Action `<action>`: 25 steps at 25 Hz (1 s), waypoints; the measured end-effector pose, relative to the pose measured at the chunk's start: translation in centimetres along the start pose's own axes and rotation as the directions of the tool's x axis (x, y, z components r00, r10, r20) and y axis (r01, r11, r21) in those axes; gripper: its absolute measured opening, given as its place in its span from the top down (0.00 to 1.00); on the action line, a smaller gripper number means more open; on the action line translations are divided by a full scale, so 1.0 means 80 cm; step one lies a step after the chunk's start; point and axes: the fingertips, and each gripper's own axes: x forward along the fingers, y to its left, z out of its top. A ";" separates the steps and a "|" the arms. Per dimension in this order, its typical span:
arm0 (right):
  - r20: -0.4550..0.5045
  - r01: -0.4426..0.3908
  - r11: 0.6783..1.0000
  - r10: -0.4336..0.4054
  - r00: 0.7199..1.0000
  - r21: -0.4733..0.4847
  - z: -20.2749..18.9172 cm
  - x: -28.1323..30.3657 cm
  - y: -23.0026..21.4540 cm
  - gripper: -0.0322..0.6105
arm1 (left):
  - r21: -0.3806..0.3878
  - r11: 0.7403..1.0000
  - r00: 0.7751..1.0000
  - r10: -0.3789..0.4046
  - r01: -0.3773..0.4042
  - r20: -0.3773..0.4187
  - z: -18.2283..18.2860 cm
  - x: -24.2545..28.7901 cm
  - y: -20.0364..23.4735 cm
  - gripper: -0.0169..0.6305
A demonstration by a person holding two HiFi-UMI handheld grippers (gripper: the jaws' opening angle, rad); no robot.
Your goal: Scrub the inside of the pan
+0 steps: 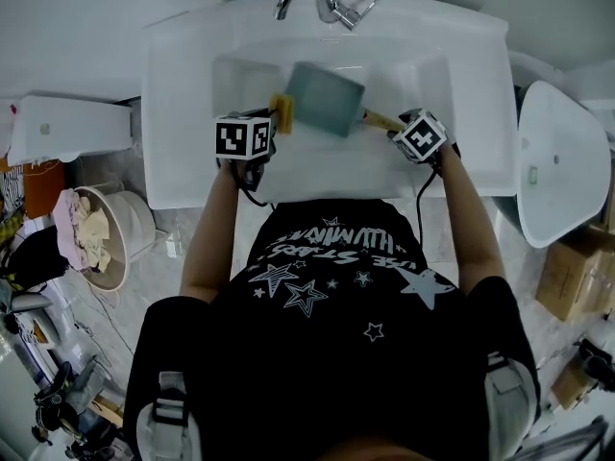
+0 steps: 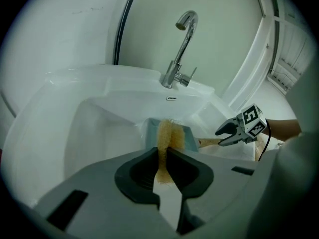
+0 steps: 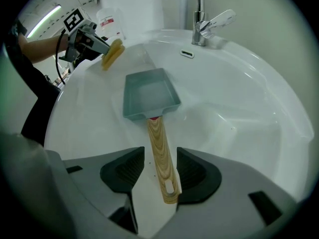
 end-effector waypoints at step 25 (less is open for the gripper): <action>-0.019 -0.056 0.991 0.054 0.998 -0.120 0.001 0.028 0.010 0.76 | 0.089 0.993 0.984 0.092 -0.079 -0.155 0.004 0.092 0.015 0.89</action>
